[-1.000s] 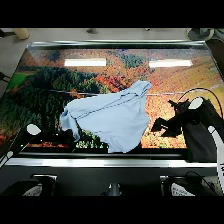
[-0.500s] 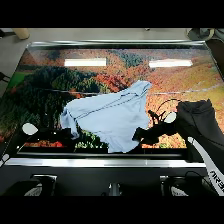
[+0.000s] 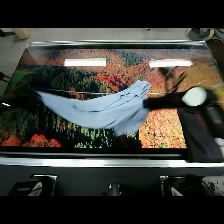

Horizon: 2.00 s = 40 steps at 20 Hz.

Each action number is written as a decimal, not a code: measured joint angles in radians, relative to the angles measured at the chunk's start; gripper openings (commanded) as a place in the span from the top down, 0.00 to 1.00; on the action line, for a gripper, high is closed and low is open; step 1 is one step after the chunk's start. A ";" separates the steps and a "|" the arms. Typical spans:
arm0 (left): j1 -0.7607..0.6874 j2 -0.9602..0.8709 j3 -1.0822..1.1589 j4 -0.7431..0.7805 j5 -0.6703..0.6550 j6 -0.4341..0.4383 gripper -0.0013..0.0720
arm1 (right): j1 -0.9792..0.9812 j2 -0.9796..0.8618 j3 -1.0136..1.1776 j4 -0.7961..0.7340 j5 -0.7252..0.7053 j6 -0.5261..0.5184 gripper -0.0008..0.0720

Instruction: Fold the shirts.

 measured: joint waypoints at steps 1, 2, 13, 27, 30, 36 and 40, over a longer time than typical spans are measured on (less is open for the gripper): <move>0.031 0.023 0.141 0.068 0.005 -0.016 0.95 | 0.001 0.053 0.122 -0.127 -0.015 0.036 0.96; 0.060 0.040 0.266 0.137 0.006 -0.032 0.95 | 0.001 0.105 0.238 -0.245 -0.032 0.074 0.96; 0.184 0.080 0.704 0.250 -0.050 -0.116 0.95 | 0.004 0.344 0.644 -0.604 0.081 0.274 0.96; 0.100 -0.397 0.034 0.196 0.158 -0.092 0.94 | 0.003 -0.411 0.408 -0.579 0.126 0.504 0.96; 0.075 -0.536 0.005 0.127 0.175 -0.092 0.94 | 0.002 -0.529 0.394 -0.462 0.034 0.599 0.96; 0.078 -0.647 0.034 0.045 0.017 -0.067 0.20 | -0.032 -0.599 0.411 -0.291 0.017 0.556 0.31; 0.192 -0.608 -0.031 0.076 -0.221 -0.006 0.35 | -0.185 -0.568 0.408 -0.236 0.246 0.335 0.44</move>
